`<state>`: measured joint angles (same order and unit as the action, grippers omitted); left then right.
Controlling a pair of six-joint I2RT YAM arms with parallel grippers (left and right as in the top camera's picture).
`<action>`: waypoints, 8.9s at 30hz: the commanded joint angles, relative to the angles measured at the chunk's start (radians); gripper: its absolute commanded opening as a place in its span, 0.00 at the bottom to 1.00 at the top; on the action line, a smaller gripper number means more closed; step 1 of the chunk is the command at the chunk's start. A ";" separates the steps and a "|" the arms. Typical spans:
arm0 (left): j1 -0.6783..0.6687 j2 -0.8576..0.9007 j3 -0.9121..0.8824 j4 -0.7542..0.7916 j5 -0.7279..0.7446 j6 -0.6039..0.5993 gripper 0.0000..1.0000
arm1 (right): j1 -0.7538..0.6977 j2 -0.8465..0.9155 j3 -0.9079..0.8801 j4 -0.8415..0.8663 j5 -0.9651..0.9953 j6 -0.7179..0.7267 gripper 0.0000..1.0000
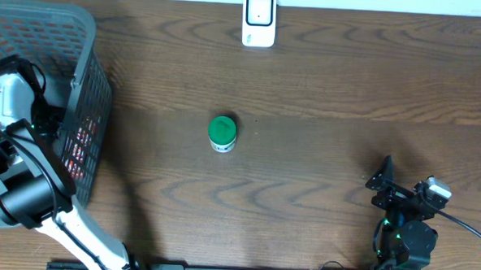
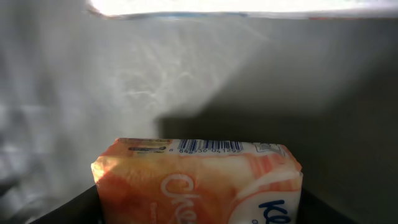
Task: Scan the item barcode
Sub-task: 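Reach the left gripper into the basket and grasp the orange box, then carry the orange box out and set it right of the jar, then reach into the basket and grasp the red snack bar with left gripper, then lay the red snack bar on the table left of the jar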
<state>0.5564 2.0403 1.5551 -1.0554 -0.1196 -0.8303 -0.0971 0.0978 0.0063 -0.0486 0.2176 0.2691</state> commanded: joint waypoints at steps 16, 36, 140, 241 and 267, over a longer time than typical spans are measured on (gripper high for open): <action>-0.171 -0.877 0.109 0.069 0.565 0.050 0.70 | -0.006 -0.001 -0.001 -0.004 0.010 -0.012 0.99; -1.371 -0.226 0.104 0.206 0.061 0.417 0.70 | -0.006 -0.001 -0.001 -0.004 0.010 -0.012 0.99; -0.086 0.088 -0.001 -0.110 0.143 0.826 0.77 | -0.006 -0.001 -0.001 -0.004 0.010 -0.012 0.99; -0.719 -0.394 -0.530 0.267 0.268 0.735 0.84 | -0.006 -0.001 -0.001 -0.004 0.010 -0.012 0.99; -0.719 -0.219 -0.607 0.494 0.292 0.732 0.66 | -0.006 -0.001 -0.001 -0.004 0.010 -0.012 0.99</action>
<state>-0.1650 1.7512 0.9623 -0.5621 0.1520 -0.0975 -0.0971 0.0978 0.0063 -0.0483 0.2180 0.2691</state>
